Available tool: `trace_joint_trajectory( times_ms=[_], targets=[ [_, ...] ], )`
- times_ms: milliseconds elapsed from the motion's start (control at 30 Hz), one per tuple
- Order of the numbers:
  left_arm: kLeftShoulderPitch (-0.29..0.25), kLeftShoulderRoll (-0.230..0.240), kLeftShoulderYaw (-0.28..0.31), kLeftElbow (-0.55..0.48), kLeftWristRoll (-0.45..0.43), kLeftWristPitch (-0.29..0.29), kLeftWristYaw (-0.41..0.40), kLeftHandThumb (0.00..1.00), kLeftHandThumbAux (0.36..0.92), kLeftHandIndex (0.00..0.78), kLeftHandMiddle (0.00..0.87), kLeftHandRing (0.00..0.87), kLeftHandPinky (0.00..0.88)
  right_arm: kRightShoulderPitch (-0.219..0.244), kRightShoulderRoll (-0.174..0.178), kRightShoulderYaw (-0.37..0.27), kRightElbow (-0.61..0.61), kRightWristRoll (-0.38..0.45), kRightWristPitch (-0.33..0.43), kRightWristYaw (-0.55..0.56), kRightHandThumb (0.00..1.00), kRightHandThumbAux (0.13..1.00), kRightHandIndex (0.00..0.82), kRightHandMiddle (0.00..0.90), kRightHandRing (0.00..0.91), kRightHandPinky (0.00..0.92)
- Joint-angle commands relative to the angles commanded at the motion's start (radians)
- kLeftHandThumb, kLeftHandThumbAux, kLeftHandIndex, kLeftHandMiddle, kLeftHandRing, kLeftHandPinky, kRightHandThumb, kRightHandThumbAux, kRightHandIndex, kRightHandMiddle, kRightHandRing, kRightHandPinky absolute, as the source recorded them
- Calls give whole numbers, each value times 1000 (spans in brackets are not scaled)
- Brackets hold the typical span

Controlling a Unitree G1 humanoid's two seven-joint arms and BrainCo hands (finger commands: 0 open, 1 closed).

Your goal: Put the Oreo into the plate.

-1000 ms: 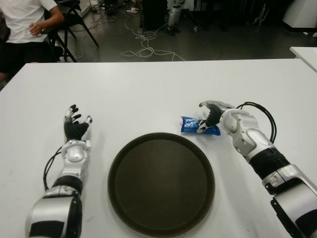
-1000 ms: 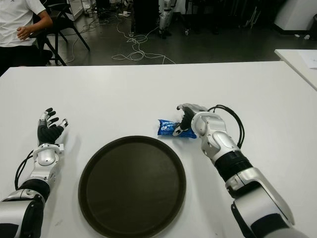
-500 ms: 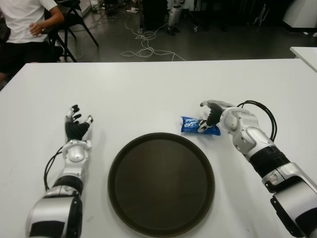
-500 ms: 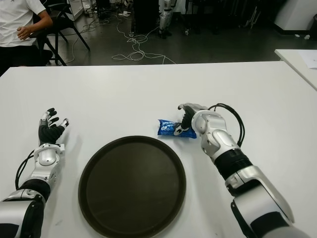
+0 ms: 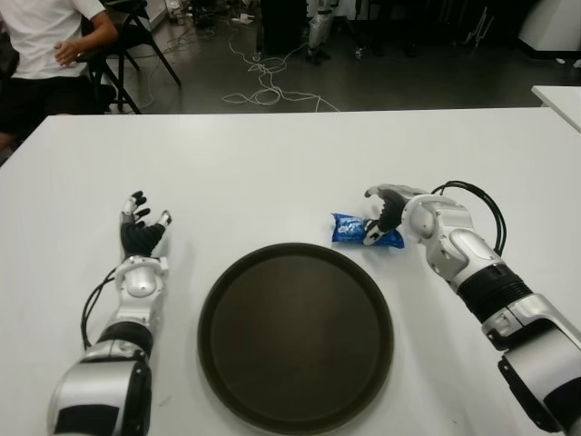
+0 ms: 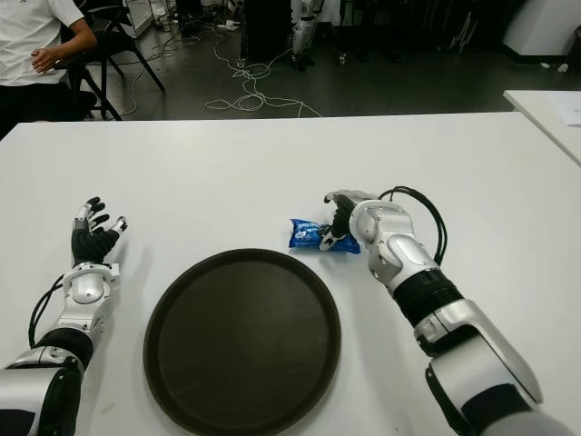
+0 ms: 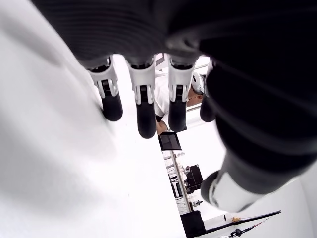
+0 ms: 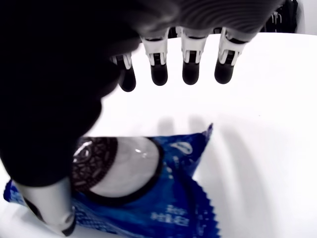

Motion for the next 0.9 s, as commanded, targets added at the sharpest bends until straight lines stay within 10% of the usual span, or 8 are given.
trace_joint_trajectory(
  times_ms=[900],
  targets=[
    [-7, -12, 6, 3, 2, -7, 12, 110, 789, 157, 157, 143, 119, 9, -19, 99, -54, -29, -37, 141, 0, 747, 16, 2, 11, 2]
  ],
)
